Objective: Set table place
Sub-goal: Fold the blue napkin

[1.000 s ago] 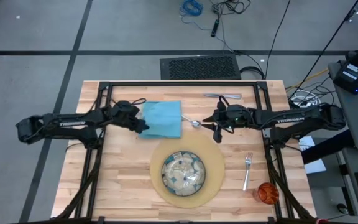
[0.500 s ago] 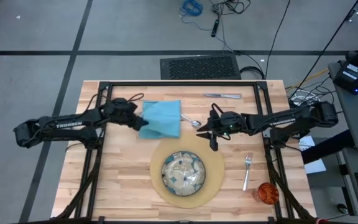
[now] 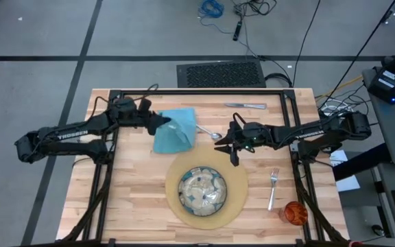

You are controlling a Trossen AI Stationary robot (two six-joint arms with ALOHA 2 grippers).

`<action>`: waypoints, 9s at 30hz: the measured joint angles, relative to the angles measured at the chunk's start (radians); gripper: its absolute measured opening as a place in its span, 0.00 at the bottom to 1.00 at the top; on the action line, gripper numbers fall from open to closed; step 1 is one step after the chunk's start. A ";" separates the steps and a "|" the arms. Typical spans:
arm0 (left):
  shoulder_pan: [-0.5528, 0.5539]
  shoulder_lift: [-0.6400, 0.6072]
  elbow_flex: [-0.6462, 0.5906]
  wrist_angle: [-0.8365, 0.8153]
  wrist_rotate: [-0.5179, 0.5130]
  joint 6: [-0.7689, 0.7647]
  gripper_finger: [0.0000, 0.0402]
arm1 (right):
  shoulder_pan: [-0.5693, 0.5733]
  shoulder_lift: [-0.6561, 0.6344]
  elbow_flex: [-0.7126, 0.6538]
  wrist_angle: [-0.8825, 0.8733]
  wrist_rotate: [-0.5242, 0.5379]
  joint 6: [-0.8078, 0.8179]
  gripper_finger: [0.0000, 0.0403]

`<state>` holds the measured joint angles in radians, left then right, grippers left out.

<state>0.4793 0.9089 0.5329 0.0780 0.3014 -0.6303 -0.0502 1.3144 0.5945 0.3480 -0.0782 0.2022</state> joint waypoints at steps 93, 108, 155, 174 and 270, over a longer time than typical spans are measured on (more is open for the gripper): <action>0.103 0.438 0.266 -0.582 -0.126 0.634 0.00 | 0.002 0.134 0.000 0.093 -0.060 0.065 0.23; 0.030 0.292 0.241 -0.623 -0.094 0.486 0.00 | 0.002 0.134 0.001 0.096 -0.086 0.076 0.23; -0.003 0.348 0.157 -0.532 -0.054 0.436 0.00 | 0.111 0.794 0.916 -0.690 0.383 -0.040 0.37; -0.006 0.348 0.156 -0.532 0.010 0.452 0.00 | 0.062 0.885 0.961 -0.742 0.555 -0.049 0.37; -0.220 0.306 0.112 -0.553 -0.039 0.352 0.69 | 0.191 0.590 0.923 -1.022 0.527 0.054 0.47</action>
<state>0.2588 1.2153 0.6445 -0.4748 0.2627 -0.2782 0.1406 1.9047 1.5177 -0.6740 0.4488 0.2559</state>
